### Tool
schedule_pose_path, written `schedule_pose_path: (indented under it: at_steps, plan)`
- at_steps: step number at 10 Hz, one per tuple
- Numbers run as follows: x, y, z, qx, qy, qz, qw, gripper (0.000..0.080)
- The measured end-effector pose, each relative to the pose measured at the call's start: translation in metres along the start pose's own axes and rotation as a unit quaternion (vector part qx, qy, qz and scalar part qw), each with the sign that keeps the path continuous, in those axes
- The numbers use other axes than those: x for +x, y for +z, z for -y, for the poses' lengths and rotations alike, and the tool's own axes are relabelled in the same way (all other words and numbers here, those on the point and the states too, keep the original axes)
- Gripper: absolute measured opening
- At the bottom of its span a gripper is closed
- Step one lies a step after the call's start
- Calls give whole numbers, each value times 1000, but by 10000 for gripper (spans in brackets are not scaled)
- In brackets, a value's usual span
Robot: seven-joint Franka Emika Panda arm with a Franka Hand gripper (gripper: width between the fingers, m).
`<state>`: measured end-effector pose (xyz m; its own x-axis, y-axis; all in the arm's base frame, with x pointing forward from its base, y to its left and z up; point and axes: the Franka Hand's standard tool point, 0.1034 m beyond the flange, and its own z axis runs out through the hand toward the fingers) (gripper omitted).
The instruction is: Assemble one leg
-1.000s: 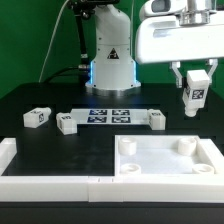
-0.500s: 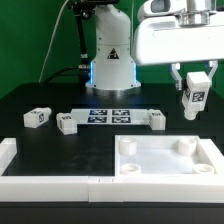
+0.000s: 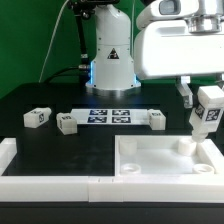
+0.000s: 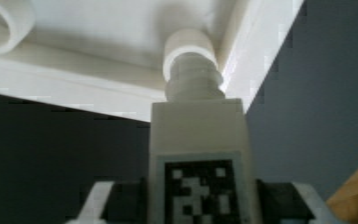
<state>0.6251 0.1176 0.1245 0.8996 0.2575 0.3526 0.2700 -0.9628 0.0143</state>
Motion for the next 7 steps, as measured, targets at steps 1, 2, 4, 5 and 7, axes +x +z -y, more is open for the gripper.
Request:
schedule_pose_path:
  at_steps: [1, 2, 4, 5, 7]
  plan:
    - [2, 0, 1, 0, 0, -22, 1000, 290]
    - [-1, 1, 2, 0, 0, -18, 1000, 290]
    - [6, -2, 1, -3, 0, -80, 997, 290]
    - [4, -1, 0, -5, -1, -128, 992, 290]
    - [-4, 6, 3, -3, 6, -128, 992, 290]
